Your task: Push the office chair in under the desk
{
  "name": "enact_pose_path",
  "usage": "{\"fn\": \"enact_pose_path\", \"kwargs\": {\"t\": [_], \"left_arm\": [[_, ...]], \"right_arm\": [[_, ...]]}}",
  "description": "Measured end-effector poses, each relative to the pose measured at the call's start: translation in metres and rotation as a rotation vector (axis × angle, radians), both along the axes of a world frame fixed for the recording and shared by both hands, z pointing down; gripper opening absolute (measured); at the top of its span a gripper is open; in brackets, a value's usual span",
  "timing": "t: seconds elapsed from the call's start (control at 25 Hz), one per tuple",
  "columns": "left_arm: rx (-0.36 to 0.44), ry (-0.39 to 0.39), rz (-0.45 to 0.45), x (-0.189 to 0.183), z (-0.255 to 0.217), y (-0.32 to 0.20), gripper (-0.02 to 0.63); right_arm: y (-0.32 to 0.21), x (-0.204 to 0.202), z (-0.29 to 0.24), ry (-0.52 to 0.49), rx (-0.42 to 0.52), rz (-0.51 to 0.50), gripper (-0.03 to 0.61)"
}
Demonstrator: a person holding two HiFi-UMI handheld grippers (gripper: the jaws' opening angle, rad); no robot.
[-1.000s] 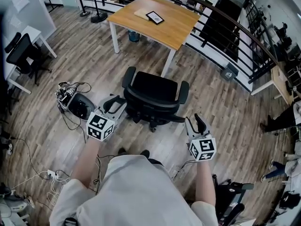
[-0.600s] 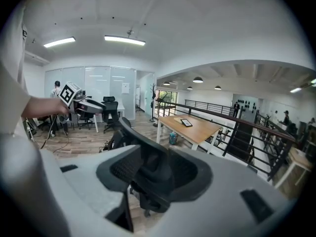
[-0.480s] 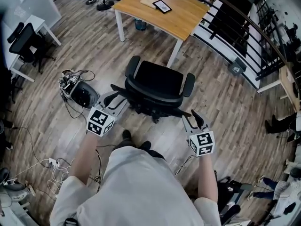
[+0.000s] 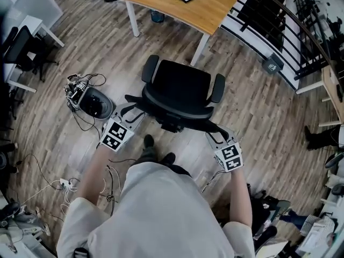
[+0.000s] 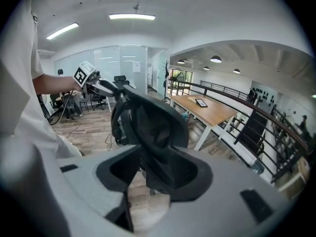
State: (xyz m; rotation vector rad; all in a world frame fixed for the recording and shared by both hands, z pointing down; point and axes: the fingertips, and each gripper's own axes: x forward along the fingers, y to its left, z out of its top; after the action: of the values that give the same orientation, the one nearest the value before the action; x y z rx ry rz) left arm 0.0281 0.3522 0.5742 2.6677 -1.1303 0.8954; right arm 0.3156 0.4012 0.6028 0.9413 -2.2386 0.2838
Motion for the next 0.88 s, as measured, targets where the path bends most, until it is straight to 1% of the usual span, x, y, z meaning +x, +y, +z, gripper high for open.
{"fn": "enact_pose_path", "kwargs": {"t": [0.16,0.32,0.52,0.6,0.68,0.76,0.8,0.84,0.88], "left_arm": [[-0.039,-0.081,0.072,0.000,0.031,-0.006,0.167],[-0.047,-0.170,0.155,-0.001,0.052,-0.015,0.178],[-0.065,-0.315,0.306,0.001,0.080,-0.020,0.192],[-0.074,-0.350,0.361,0.003,0.090,-0.020,0.198],[-0.084,-0.345,0.389,0.004,0.092,-0.022,0.202],[-0.097,-0.334,0.395,0.003,0.092,-0.023,0.209],[-0.101,-0.345,0.400,0.002,0.093,-0.023,0.210],[-0.101,-0.380,0.411,0.000,0.096,-0.022,0.210],[-0.094,-0.439,0.432,-0.004,0.101,-0.021,0.210]], "right_arm": [[-0.005,-0.001,0.021,0.014,-0.041,-0.006,0.161],[-0.007,-0.005,0.041,0.075,-0.077,-0.061,0.161],[-0.006,-0.005,0.057,0.203,-0.114,-0.152,0.163],[-0.007,-0.007,0.064,0.242,-0.126,-0.189,0.167],[-0.007,-0.009,0.072,0.283,-0.135,-0.228,0.182],[-0.007,-0.009,0.081,0.340,-0.135,-0.271,0.189],[-0.007,-0.009,0.086,0.374,-0.133,-0.295,0.189],[-0.006,-0.009,0.090,0.408,-0.130,-0.320,0.189],[-0.005,-0.009,0.094,0.439,-0.128,-0.343,0.189]]}}
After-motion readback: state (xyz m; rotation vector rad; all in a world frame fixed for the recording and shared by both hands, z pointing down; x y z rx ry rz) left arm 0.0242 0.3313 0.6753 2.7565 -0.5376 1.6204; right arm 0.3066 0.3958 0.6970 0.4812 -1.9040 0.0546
